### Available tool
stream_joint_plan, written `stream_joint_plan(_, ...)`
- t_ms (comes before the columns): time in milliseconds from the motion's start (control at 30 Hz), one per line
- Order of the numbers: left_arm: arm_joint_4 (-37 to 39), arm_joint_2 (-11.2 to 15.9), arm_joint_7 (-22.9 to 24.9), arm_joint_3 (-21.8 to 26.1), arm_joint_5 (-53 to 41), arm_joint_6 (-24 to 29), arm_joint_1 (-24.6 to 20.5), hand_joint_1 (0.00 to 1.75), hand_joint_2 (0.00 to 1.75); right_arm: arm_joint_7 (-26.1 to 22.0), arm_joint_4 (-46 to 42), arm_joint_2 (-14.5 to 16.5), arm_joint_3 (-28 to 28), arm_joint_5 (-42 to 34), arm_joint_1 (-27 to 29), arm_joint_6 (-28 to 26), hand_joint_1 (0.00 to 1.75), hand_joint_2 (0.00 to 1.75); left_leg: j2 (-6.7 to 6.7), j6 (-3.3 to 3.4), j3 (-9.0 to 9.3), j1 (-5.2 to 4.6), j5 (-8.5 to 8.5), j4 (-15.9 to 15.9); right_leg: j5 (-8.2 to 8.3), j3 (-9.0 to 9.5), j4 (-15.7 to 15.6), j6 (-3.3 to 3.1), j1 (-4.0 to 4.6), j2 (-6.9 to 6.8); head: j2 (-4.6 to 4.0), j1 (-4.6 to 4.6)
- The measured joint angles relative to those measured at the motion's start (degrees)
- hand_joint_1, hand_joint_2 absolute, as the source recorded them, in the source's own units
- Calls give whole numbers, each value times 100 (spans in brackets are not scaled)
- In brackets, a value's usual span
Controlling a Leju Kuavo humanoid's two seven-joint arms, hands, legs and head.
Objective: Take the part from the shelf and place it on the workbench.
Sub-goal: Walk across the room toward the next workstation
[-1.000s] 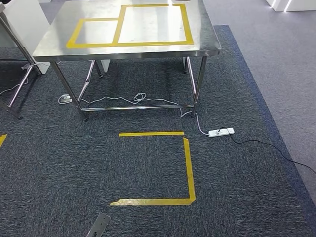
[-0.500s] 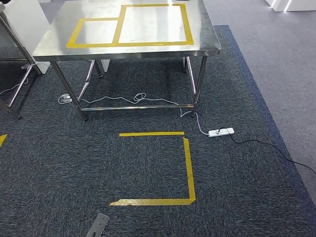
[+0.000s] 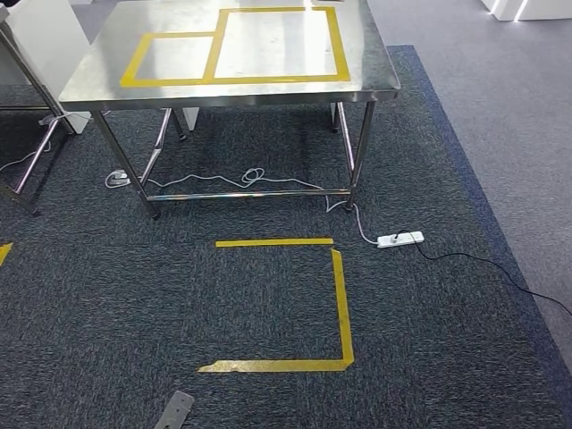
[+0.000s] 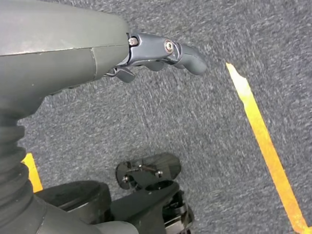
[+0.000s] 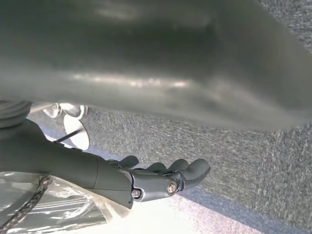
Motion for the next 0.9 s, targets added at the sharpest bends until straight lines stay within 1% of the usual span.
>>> stream_joint_plan(133, 0, 5, -3, 0, 0, -20, 16, 0, 175, 30, 0, 0, 0, 30, 10, 15, 0, 0, 0, 0, 0, 0, 0, 0, 0, -1, 0, 0, 0, 0, 0, 0)
stream_joint_plan(267, 0, 15, -9, 0, -10, -11, 38, 0, 175, 126, 0, 1, 0, 50, 21, 47, 0, 175, 0, 0, 0, -1, 0, 0, 0, -1, 0, 0, 0, 0, 0, 0)
stream_joint_plan(367, 0, 22, -11, 1, -14, -11, 66, 0, 175, 256, 0, 6, -1, 55, 45, 86, 0, 175, 0, 0, 0, -1, 0, 0, 0, 0, 0, 0, 0, 0, 0, 0)
stream_joint_plan(500, 0, 26, -3, 11, -12, 16, 95, 0, 0, 430, 0, 23, -15, 50, 74, 125, 0, 175, 0, 0, -1, -1, 0, 0, 0, 0, 0, 0, 0, 0, 0, 0)
stream_joint_plan(633, 0, 25, 98, 33, -1, 44, 97, 0, 0, 461, 0, 40, -59, 48, 76, 128, 0, 175, 0, 0, -1, 0, 0, 0, 0, -2, 0, 0, 0, 0, 0, 0)
stream_joint_plan(767, 0, 21, 191, 51, 10, 83, 96, 0, 0, 458, 0, 51, -85, 44, 77, 128, 0, 0, 0, 0, -1, 0, 0, 0, 0, -3, 0, 0, 0, 0, 0, 0)
stream_joint_plan(900, 0, 11, 254, 95, 18, 97, 93, 0, 0, 444, 0, 59, -85, 48, 75, 128, 0, 0, 0, 0, -1, 0, 0, 0, 0, -4, 0, 0, 0, 0, 0, 0)
